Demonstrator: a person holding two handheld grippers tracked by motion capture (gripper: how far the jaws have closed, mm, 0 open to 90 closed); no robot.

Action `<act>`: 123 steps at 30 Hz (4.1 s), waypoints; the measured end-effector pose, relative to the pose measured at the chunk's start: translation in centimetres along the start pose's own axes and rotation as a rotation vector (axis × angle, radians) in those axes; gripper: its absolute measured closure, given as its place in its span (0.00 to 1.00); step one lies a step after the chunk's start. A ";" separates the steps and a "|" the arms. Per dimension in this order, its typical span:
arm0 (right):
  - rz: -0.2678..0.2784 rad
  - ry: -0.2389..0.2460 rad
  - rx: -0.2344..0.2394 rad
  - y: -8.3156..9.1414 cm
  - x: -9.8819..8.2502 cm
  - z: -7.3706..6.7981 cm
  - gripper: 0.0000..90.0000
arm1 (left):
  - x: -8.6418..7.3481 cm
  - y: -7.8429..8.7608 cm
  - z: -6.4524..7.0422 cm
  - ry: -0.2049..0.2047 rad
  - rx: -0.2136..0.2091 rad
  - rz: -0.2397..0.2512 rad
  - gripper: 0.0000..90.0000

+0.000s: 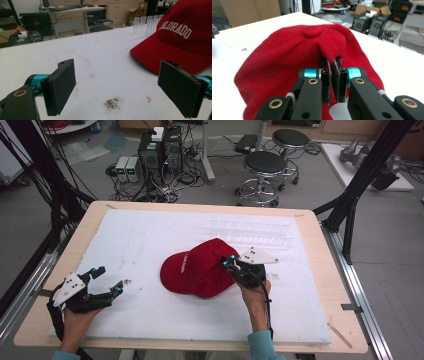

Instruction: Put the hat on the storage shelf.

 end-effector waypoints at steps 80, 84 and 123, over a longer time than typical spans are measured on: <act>0.149 0.295 0.276 0.4 9.0 -7.0 0.96 | 16.6 -9.1 12.3 -0.151 -0.691 -0.054 0.16; 0.141 0.304 0.285 0.2 9.1 -7.3 0.96 | 16.7 -10.0 12.6 -0.145 -0.726 -0.075 0.16; 0.151 0.312 0.301 0.5 9.3 -7.1 0.96 | 16.9 -10.2 12.8 -0.138 -0.798 -0.100 0.19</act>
Point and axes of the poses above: each handheld gripper's, and its own axes: y roughly backward along the jaws, x roughly out of its top, z roughly to its right, the point moved 7 cm from there along -y, roughly forward along the jaws
